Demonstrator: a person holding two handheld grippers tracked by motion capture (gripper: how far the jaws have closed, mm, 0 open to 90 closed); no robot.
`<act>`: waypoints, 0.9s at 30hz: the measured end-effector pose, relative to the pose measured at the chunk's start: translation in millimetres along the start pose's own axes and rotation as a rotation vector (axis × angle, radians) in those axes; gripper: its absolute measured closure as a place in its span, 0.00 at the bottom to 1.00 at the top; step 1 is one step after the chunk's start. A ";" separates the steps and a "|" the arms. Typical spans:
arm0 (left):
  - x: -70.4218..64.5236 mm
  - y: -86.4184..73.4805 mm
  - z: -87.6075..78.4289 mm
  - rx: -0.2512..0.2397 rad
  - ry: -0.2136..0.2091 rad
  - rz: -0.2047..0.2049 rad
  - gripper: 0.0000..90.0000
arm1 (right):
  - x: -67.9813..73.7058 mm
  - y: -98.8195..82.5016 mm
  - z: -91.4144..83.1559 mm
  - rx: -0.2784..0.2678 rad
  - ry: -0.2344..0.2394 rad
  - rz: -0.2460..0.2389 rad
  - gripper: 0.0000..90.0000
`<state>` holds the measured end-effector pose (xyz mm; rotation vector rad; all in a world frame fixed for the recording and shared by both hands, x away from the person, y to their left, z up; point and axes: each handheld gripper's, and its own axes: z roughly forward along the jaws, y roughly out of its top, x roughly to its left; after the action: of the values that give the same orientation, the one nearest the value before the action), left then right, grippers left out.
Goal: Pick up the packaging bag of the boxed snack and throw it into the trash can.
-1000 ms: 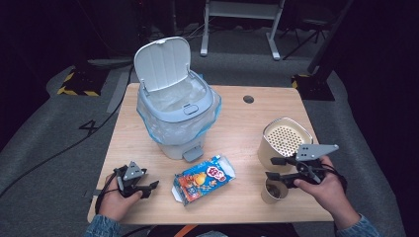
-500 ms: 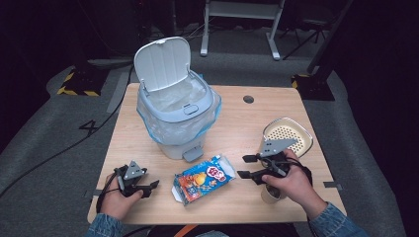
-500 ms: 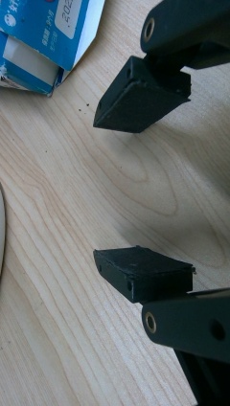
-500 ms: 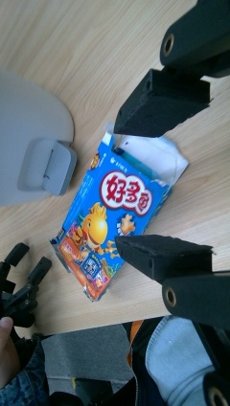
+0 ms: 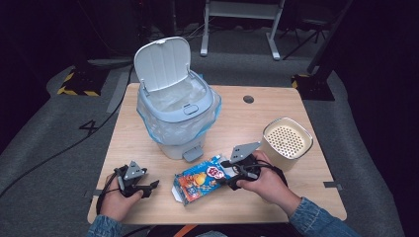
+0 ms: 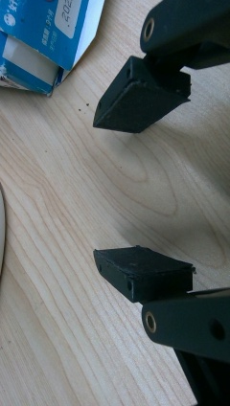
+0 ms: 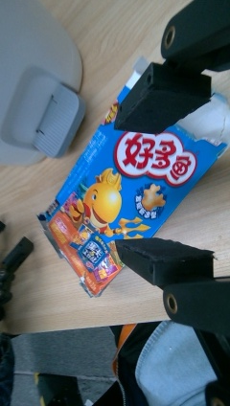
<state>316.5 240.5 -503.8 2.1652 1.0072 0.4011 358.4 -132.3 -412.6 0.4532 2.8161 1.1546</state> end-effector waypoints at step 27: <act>0.2 1.1 1.0 -0.001 0.007 -0.002 0.37 | 28.7 0.4 52.2 0.274 -0.025 -0.347 0.87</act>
<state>317.8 239.7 -503.8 2.1627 1.0128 0.4089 339.9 -88.3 -448.2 -0.0141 2.8834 0.6978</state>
